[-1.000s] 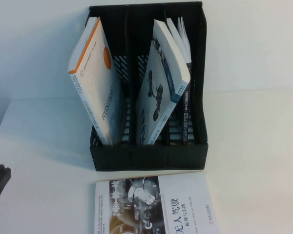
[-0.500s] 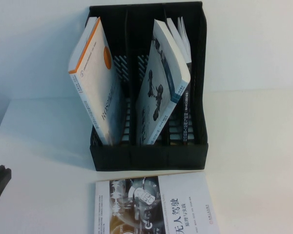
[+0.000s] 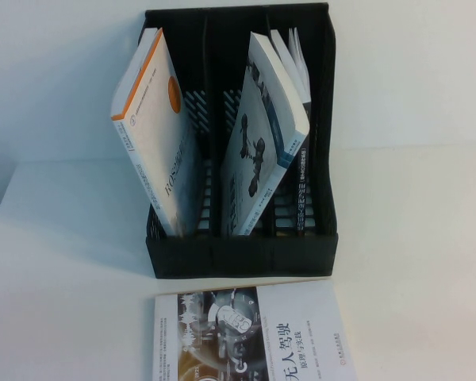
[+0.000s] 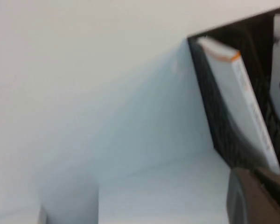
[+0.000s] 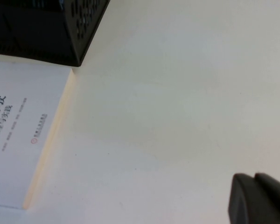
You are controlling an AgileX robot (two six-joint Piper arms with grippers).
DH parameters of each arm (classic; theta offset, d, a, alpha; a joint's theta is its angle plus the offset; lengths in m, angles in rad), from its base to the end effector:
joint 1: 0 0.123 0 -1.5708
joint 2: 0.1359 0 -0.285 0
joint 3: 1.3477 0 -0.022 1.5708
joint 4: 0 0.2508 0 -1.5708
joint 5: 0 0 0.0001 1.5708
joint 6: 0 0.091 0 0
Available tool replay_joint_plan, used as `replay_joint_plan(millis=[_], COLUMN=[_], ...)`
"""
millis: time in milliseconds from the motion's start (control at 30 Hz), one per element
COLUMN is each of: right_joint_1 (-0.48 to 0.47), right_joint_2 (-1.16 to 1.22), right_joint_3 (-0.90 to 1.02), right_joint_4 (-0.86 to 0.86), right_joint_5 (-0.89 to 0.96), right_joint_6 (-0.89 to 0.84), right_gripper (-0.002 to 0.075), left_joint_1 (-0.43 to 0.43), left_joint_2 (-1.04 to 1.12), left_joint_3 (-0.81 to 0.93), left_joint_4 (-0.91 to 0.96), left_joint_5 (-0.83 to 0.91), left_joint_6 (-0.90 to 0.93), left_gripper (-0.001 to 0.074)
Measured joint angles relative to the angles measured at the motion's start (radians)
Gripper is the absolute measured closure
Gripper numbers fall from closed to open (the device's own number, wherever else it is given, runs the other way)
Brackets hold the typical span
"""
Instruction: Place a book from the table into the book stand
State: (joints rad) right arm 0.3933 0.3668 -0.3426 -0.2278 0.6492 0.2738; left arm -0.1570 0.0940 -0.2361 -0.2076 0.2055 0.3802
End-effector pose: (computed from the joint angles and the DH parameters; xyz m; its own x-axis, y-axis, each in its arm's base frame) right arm 0.0739 0.0172 0.2491 -0.5241 -0.1198 -0.8432 -0.2269 0.9739 0.0027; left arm 0.0514 -0.0120 0.2688 0.0621 0.1681 -0.9838 0.1898 0.9657 0.1770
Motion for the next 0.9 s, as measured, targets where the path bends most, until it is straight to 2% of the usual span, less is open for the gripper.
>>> replay_joint_plan(millis=[233,367,900], right_joint_1=[0.0,0.0,0.0], right_joint_2=[0.0,-0.002,-0.002], right_joint_3=[0.0,0.0,0.0], right_joint_4=[0.0,0.0,0.0], right_joint_5=[0.0,0.0,0.0], right_joint_6=[0.0,0.0,0.001], right_gripper=[0.0723,0.0723,0.0725], left_joint_1=[0.074,0.096,0.101], left_joint_2=[-0.103,-0.105,-0.105], left_joint_3=[0.243,0.259,0.259], left_joint_4=[-0.078,-0.094,-0.109], left_joint_5=[0.019,0.165,0.166], left_joint_6=[-0.008,-0.004,0.0], left_gripper=[0.0738,0.0738,0.0738])
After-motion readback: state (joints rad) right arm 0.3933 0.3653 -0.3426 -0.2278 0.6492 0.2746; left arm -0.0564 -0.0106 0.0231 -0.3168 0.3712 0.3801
